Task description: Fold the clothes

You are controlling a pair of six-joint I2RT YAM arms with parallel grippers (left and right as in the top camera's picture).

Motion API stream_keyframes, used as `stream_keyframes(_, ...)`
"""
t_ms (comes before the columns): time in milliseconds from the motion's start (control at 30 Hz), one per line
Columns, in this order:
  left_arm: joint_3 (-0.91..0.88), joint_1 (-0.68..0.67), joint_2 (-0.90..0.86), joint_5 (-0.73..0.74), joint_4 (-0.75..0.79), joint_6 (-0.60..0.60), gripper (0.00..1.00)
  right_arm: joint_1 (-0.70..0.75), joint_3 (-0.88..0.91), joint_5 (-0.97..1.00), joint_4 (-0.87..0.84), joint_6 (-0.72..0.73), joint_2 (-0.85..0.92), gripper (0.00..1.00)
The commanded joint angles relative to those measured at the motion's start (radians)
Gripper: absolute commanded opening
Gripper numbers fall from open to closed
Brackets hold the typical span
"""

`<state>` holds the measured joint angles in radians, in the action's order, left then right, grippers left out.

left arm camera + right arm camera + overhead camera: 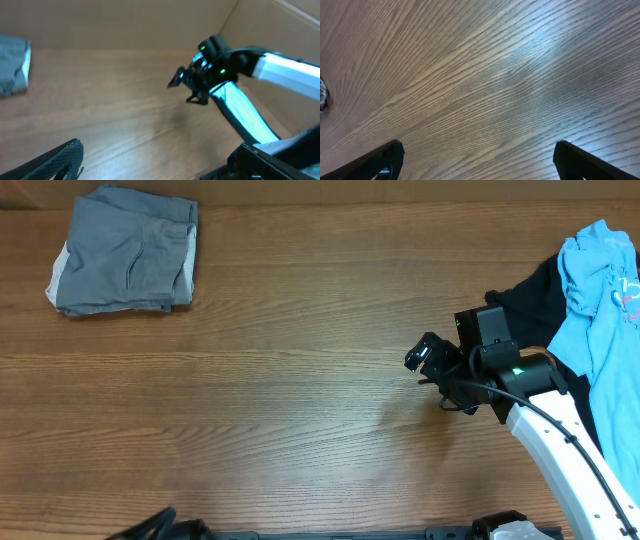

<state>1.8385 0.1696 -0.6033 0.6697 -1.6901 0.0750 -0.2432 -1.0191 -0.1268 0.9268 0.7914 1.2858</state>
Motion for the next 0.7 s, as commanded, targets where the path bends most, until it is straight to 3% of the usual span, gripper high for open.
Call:
stream_keyframes(0, -0.106, -0.002, 0.047, -0.045, 0.018, -0.006, 1.00, -0.005, -0.016, -0.003, -0.006, -0.003, 0.001, 1.00)
stream_keyframes(367, -0.829, -0.021, 0.404, -0.048, 0.613, 0.005, 1.00, -0.005, -0.016, -0.002, -0.006, -0.003, 0.001, 1.00)
stream_keyframes(667, -1.304, -0.051, 0.563, -0.111, 1.112, 0.014, 1.00, -0.005, -0.016, -0.002, -0.006, -0.003, 0.001, 1.00)
